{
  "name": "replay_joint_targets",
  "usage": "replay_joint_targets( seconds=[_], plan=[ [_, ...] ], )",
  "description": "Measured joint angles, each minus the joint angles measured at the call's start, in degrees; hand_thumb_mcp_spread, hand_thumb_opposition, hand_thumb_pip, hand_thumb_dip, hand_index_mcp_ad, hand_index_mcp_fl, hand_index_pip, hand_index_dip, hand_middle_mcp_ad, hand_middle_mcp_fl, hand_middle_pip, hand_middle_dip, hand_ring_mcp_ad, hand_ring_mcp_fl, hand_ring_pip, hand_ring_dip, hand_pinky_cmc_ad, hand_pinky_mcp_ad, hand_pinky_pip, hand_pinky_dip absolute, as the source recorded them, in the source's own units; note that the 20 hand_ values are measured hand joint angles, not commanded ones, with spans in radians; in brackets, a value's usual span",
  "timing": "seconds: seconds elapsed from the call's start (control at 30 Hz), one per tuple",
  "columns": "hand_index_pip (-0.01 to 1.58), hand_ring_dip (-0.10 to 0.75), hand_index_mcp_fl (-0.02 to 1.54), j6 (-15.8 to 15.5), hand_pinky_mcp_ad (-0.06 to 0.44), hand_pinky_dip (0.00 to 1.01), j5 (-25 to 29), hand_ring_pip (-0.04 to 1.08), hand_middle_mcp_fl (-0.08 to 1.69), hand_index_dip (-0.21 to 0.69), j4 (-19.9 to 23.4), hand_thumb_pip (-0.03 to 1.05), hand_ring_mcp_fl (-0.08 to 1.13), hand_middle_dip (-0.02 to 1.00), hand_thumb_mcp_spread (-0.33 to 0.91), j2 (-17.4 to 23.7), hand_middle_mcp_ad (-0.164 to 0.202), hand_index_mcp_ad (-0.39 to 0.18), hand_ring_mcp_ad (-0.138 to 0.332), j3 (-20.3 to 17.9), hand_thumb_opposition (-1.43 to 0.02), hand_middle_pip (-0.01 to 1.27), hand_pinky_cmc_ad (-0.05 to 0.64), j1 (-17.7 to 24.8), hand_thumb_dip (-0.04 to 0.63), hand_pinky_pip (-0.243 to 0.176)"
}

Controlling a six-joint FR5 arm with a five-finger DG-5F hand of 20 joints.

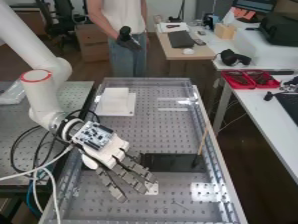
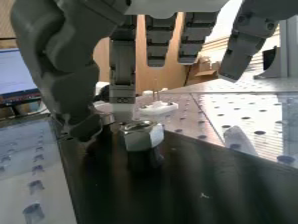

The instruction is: Grab the bearing and place it in the white container

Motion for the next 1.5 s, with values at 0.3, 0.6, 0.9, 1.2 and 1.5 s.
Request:
replay_joint_targets(
  seconds=[0.3,0.6,0.9,1.2,1.5],
  plan=[
    [1.56,0.115,0.1,0.1,0.293,0.45,-0.3,0.09,0.0,0.096,-0.4,0.64,0.0,0.26,0.39,0.0,0.012,-0.126,0.084,0.2,-0.78,0.13,0.365,-0.1,0.236,-0.091],
    [1.56,0.115,0.1,-0.3,0.293,0.45,-0.3,0.09,0.0,0.101,-0.3,0.64,0.0,0.26,0.39,-0.2,0.012,-0.129,0.084,0.4,-0.78,0.13,0.365,-0.2,0.236,-0.091],
    [1.54,0.115,0.19,-0.8,0.295,0.45,-0.3,0.09,0.0,0.08,1.6,0.63,0.0,0.26,0.38,0.0,0.012,-0.124,0.084,-0.2,-0.78,0.13,0.367,-0.1,0.237,-0.091],
    [1.54,0.115,0.31,-0.6,0.295,0.45,-0.2,0.09,0.0,0.051,1.5,0.59,0.0,0.26,0.37,0.2,0.01,-0.073,0.08,-0.3,-0.78,0.13,0.367,-0.1,0.237,-0.086],
    [1.54,0.115,0.33,-1.3,0.295,0.46,-0.9,0.09,0.03,0.047,2.4,0.59,0.0,0.26,0.37,1.8,0.01,-0.073,0.084,-0.5,-0.78,0.13,0.367,-0.1,0.237,-0.075]
  ],
)
